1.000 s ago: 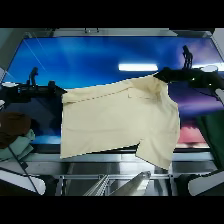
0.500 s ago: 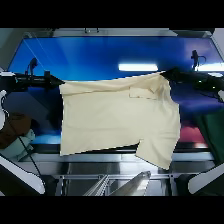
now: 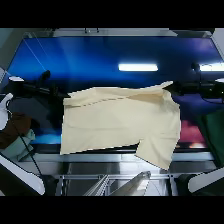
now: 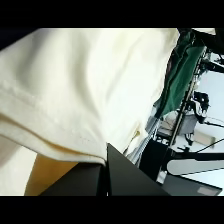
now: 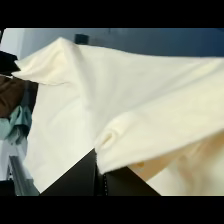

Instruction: Fold the shirts.

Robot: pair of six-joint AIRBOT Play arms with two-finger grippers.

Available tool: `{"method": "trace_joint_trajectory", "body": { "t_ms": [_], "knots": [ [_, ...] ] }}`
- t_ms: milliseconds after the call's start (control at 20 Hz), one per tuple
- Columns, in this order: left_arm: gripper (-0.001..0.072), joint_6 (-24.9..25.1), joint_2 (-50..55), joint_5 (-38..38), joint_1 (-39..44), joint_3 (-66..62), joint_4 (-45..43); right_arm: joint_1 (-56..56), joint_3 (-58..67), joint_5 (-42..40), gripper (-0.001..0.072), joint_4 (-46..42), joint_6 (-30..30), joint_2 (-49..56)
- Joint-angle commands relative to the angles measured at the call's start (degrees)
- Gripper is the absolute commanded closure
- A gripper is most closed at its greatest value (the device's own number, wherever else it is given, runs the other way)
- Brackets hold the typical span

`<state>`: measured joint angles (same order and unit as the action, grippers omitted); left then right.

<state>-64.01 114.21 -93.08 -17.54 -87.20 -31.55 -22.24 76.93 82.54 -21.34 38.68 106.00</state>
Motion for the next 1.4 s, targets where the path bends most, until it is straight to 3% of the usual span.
{"method": "trace_joint_trajectory", "body": {
  "t_ms": [0,300,500,700,900,1350],
  "knots": [
    [0.0698,2.7,-3.6,5.5,-1.0,8.3,-0.5,-1.2,-7.7,-7.4,0.0689,-5.6,-1.1,-3.0],
    [0.0698,4.4,-7.0,12.3,-5.0,15.3,-2.2,-1.3,-8.5,-15.2,0.0688,-6.3,-1.4,-1.5],
    [0.0697,4.6,-7.0,16.6,-5.5,11.9,-3.7,-1.4,-8.4,-19.2,0.0689,-6.8,-1.4,-1.5],
    [0.0695,4.5,-7.0,15.6,-5.5,5.9,-3.9,-1.4,-8.3,-19.3,0.0688,-7.0,-1.4,-1.5],
    [0.0696,4.4,-7.0,11.5,-5.5,8.3,-4.9,-1.4,-8.3,-19.1,0.0688,-8.2,-1.4,-1.5],
    [0.0696,7.6,-7.0,15.3,-4.5,14.4,-4.5,-1.3,-8.3,-16.7,0.0688,-8.0,-1.5,-1.8]
  ]
}}
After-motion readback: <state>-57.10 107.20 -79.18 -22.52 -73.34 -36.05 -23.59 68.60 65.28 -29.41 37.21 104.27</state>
